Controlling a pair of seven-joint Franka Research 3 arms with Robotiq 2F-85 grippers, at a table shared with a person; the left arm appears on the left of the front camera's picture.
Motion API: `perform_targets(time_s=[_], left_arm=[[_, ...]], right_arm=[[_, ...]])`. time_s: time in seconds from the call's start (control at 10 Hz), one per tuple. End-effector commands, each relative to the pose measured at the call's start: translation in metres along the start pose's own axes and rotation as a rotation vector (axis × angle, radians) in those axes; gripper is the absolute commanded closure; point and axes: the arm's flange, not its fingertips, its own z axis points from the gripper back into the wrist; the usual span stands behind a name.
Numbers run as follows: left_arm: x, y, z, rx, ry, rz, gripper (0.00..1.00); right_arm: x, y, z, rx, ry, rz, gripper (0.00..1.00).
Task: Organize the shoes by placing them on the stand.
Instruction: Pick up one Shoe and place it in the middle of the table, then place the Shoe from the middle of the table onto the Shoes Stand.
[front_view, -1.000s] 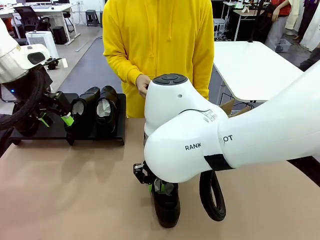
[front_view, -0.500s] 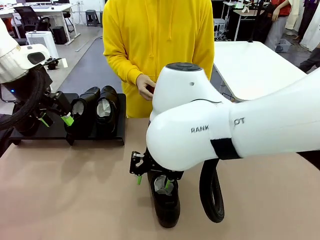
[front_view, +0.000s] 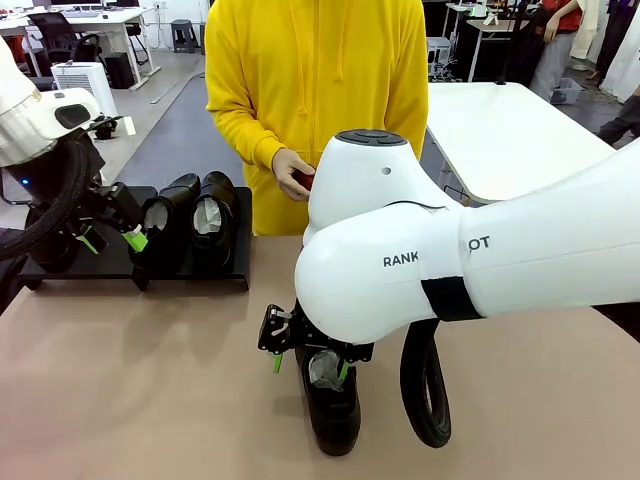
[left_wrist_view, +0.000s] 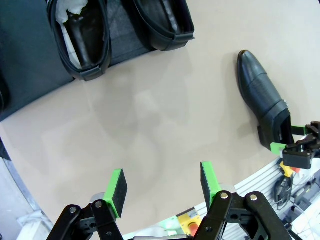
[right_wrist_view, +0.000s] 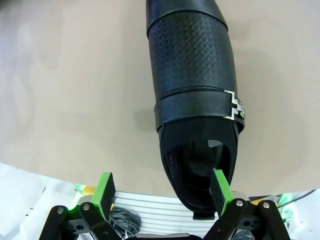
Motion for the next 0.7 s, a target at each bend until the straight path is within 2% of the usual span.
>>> perform_targets(time_s=[0.0,0.6], left_arm=[[-0.0013,0.0010,0.0000,-0.021,-0.007,-0.002,0.23],[-0.0013,0.0010,0.0000,-0.021,-0.007,-0.002,0.23]], right_arm=[[0.0028,0.0051,0.0022,-0.005,-0.025,-0.006,0.00],[0.0028,0.0051,0.0022,-0.005,-0.025,-0.006,0.00]])
